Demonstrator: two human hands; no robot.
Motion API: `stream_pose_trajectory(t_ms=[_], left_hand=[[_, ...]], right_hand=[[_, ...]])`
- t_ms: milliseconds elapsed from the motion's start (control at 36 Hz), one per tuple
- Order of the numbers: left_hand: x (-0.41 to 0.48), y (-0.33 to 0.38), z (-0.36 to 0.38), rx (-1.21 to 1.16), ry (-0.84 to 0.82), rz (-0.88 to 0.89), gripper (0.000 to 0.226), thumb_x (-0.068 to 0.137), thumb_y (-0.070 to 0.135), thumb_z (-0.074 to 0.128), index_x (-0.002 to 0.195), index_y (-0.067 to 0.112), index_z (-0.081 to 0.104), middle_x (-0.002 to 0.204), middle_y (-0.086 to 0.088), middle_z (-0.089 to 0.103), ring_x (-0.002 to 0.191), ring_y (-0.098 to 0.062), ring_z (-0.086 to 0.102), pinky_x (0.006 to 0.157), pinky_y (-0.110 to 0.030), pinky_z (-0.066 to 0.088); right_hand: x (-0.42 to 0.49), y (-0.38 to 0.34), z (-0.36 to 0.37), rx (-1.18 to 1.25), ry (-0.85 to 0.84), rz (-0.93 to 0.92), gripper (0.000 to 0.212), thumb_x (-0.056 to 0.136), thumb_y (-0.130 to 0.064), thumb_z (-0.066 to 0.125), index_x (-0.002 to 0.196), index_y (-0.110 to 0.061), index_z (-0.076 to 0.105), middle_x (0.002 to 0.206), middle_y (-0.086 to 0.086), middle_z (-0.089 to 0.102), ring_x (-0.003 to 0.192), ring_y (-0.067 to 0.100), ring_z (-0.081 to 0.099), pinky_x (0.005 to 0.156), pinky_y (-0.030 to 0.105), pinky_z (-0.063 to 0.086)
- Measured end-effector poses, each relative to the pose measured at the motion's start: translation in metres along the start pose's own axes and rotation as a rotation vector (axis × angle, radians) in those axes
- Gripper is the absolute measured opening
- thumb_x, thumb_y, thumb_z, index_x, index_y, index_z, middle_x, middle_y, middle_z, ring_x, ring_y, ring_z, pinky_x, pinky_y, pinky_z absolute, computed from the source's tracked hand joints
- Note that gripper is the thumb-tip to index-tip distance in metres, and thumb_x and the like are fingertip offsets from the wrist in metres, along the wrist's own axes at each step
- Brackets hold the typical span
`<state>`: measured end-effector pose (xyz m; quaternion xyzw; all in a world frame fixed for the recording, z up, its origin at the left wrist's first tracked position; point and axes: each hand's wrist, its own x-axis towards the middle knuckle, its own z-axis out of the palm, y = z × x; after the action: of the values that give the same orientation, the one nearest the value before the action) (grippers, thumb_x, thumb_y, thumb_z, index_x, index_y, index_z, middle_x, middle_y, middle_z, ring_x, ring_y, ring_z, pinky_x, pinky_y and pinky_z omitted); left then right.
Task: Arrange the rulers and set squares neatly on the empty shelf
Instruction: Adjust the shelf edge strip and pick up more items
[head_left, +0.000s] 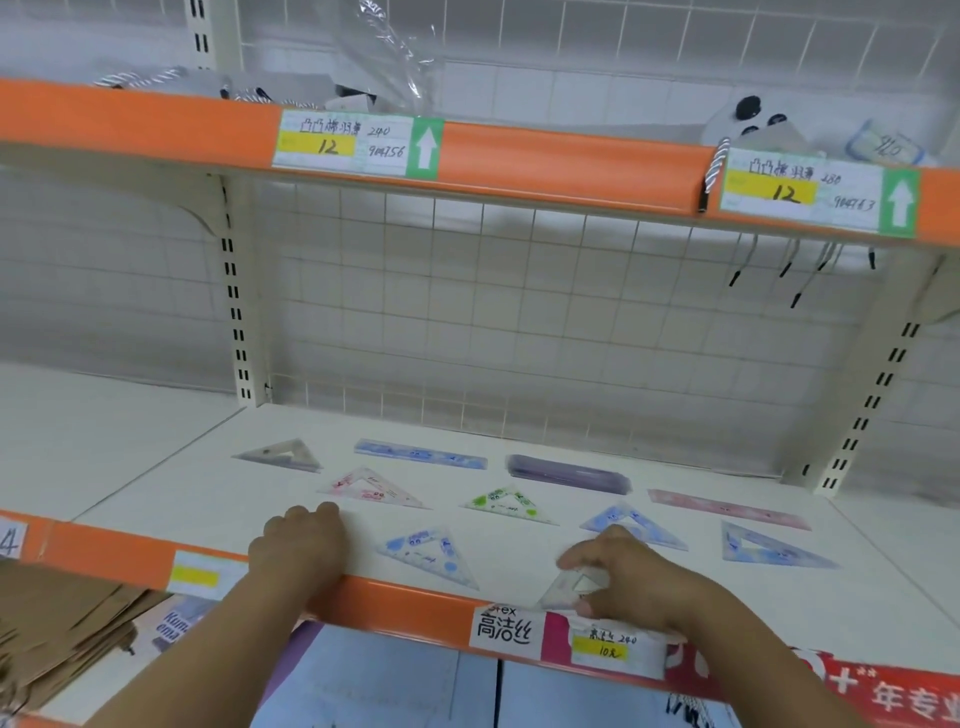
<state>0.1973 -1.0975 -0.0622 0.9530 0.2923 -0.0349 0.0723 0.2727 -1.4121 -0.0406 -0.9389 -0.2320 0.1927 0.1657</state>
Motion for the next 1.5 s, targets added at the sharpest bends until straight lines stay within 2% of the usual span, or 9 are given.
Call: stream_pose_trajectory(t_ms=[139, 472, 639, 861, 944, 1000, 1139, 1250, 1500], left_hand=[[0.001, 0.000, 0.000, 0.008, -0.006, -0.006, 0.034, 0.098, 0.026, 0.031, 0.130, 0.018, 0.039, 0.129, -0.008, 0.043, 0.122, -0.028, 0.041, 0.100, -0.037, 0.036], [0.003, 0.000, 0.000, 0.005, -0.016, -0.002, 0.032, 0.099, 0.028, 0.032, 0.128, 0.017, 0.040, 0.128, -0.009, 0.044, 0.121, -0.029, 0.042, 0.099, -0.038, 0.037], [0.003, -0.001, 0.001, 0.008, -0.001, 0.002, 0.031, 0.099, 0.027, 0.032, 0.126, 0.016, 0.041, 0.125, -0.008, 0.045, 0.119, -0.028, 0.042, 0.098, -0.037, 0.038], [0.005, -0.001, 0.002, 0.013, 0.005, 0.002, 0.031, 0.099, 0.028, 0.032, 0.127, 0.016, 0.040, 0.125, -0.008, 0.045, 0.119, -0.028, 0.043, 0.098, -0.037, 0.038], [0.006, -0.001, 0.003, 0.013, 0.012, 0.005, 0.031, 0.099, 0.028, 0.032, 0.127, 0.016, 0.040, 0.124, -0.008, 0.045, 0.118, -0.027, 0.043, 0.098, -0.037, 0.038], [0.007, -0.001, 0.004, 0.011, 0.017, 0.004, 0.031, 0.099, 0.027, 0.033, 0.126, 0.016, 0.041, 0.124, -0.008, 0.045, 0.118, -0.027, 0.043, 0.098, -0.037, 0.039], [0.008, -0.003, 0.004, 0.005, 0.040, -0.004, 0.030, 0.097, 0.026, 0.037, 0.124, 0.014, 0.044, 0.123, -0.008, 0.047, 0.117, -0.027, 0.045, 0.097, -0.036, 0.039], [0.009, -0.006, 0.006, -0.009, 0.070, -0.019, 0.029, 0.095, 0.026, 0.039, 0.121, 0.015, 0.047, 0.121, -0.007, 0.050, 0.115, -0.026, 0.048, 0.094, -0.034, 0.041], [0.013, -0.017, 0.002, -0.071, 0.141, 0.018, 0.025, 0.095, 0.030, 0.042, 0.111, 0.014, 0.053, 0.117, -0.007, 0.055, 0.108, -0.024, 0.053, 0.088, -0.030, 0.045]], right_hand=[[0.002, 0.000, -0.009, -0.125, -0.039, 0.034, 0.057, 0.086, -0.034, 0.066, 0.137, -0.038, 0.039, 0.130, -0.003, 0.036, 0.121, 0.018, 0.043, 0.104, 0.027, 0.035], [0.005, -0.002, -0.012, -0.199, -0.056, 0.018, 0.043, 0.086, -0.034, 0.065, 0.124, -0.033, 0.045, 0.126, -0.004, 0.035, 0.107, 0.016, 0.041, 0.087, 0.024, 0.034], [0.004, -0.001, -0.010, -0.149, -0.028, 0.042, 0.053, 0.085, -0.033, 0.067, 0.132, -0.035, 0.040, 0.130, -0.002, 0.034, 0.107, 0.015, 0.042, 0.096, 0.024, 0.036], [0.003, -0.004, -0.008, -0.138, 0.007, 0.037, 0.043, 0.085, -0.026, 0.066, 0.122, -0.030, 0.044, 0.123, 0.001, 0.030, 0.101, 0.017, 0.045, 0.085, 0.021, 0.037], [0.003, -0.007, -0.007, -0.126, -0.001, 0.019, 0.032, 0.090, -0.019, 0.060, 0.113, -0.030, 0.040, 0.119, 0.001, 0.032, 0.098, 0.019, 0.046, 0.075, 0.020, 0.037], [0.003, -0.008, -0.006, -0.129, -0.015, 0.008, 0.030, 0.093, -0.016, 0.052, 0.117, -0.028, 0.039, 0.117, 0.000, 0.031, 0.098, 0.019, 0.046, 0.077, 0.022, 0.036], [0.002, -0.010, -0.003, -0.094, -0.013, 0.001, 0.036, 0.097, -0.023, 0.045, 0.133, -0.025, 0.037, 0.134, 0.002, 0.028, 0.109, 0.018, 0.047, 0.089, 0.021, 0.035], [0.002, -0.011, -0.005, -0.041, 0.017, -0.031, 0.062, 0.090, -0.036, 0.059, 0.143, -0.023, 0.029, 0.137, 0.000, 0.024, 0.114, 0.013, 0.041, 0.092, 0.018, 0.030], [0.025, -0.039, -0.008, -0.034, 0.093, -0.094, 0.066, 0.087, -0.029, 0.064, 0.142, -0.019, 0.029, 0.134, 0.000, 0.039, 0.112, 0.011, 0.042, 0.088, 0.017, 0.034]])
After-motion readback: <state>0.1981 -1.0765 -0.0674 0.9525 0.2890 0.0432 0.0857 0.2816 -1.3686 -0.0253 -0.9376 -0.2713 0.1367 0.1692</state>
